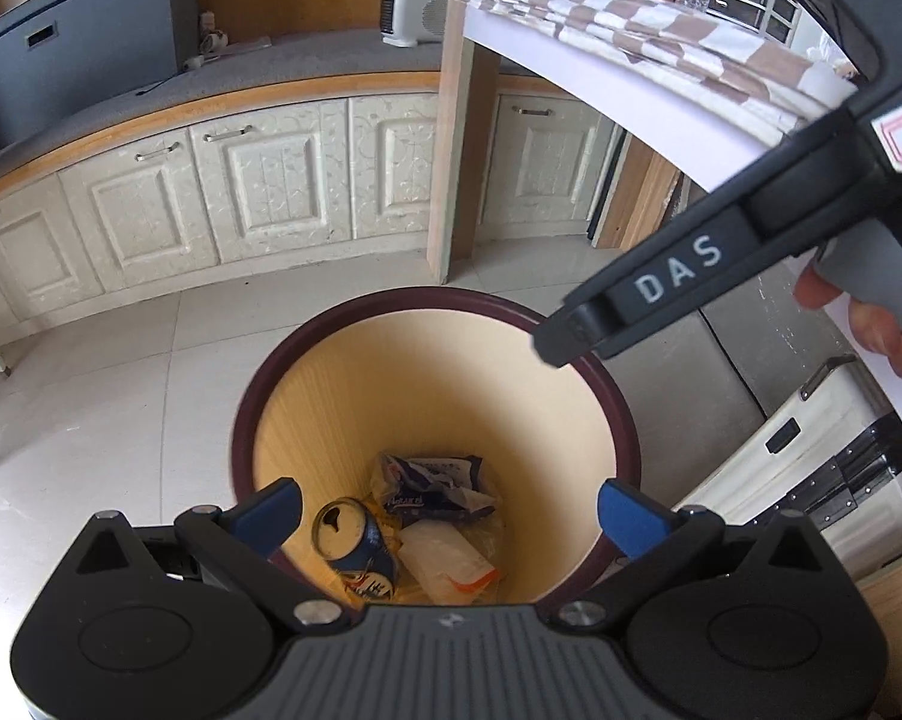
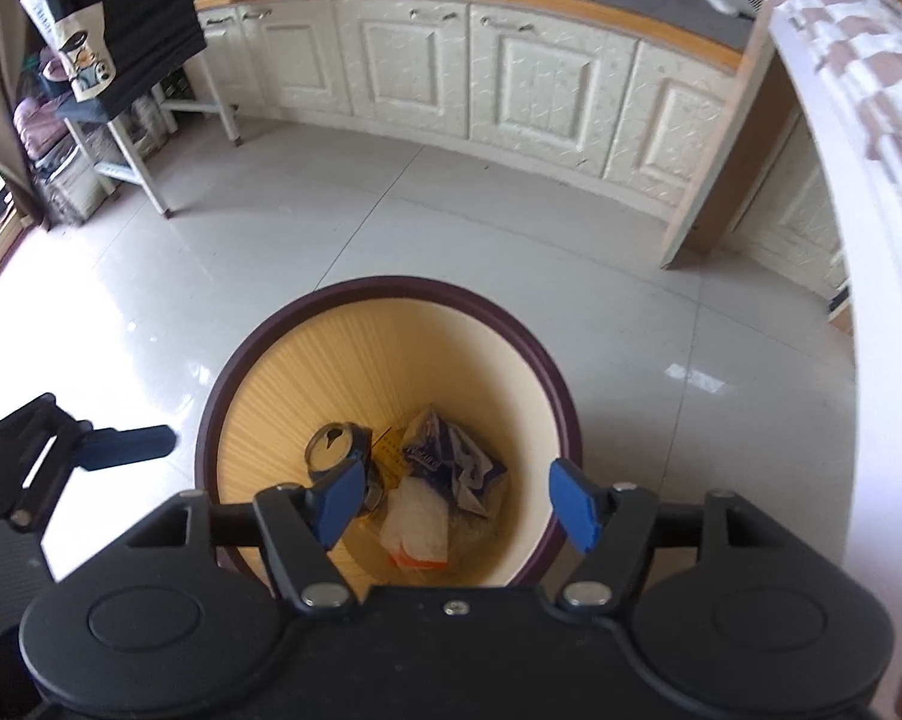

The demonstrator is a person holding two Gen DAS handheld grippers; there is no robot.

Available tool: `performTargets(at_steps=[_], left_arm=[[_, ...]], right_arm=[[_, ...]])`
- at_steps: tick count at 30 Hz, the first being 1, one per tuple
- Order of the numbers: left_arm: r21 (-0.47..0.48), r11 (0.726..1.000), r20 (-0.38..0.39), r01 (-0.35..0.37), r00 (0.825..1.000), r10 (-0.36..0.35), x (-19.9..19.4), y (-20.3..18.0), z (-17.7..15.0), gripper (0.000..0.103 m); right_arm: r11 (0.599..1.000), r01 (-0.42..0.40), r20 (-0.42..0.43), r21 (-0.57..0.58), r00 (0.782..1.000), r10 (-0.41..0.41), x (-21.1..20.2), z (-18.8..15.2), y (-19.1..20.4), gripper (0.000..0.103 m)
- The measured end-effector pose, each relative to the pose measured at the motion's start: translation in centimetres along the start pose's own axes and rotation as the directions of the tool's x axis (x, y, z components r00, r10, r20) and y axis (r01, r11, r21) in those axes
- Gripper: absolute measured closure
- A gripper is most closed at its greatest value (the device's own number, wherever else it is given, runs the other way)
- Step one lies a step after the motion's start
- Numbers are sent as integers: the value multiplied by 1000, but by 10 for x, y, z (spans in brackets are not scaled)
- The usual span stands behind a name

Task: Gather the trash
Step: 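Move both tools back from the wastebasket toward the table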

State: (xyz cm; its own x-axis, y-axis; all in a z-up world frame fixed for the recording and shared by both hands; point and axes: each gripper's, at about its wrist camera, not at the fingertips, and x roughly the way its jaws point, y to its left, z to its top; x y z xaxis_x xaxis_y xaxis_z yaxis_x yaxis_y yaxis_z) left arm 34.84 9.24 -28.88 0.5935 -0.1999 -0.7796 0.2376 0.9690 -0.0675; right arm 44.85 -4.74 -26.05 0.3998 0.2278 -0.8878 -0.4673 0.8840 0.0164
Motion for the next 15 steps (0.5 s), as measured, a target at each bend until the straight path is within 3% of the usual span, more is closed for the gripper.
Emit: performTargets(at_steps=[15], left_arm=[[-103, 992, 27, -77, 996, 80, -69, 16, -6, 0]], right_arm=[[996, 35, 63, 88, 997, -40, -57, -34, 6, 19]])
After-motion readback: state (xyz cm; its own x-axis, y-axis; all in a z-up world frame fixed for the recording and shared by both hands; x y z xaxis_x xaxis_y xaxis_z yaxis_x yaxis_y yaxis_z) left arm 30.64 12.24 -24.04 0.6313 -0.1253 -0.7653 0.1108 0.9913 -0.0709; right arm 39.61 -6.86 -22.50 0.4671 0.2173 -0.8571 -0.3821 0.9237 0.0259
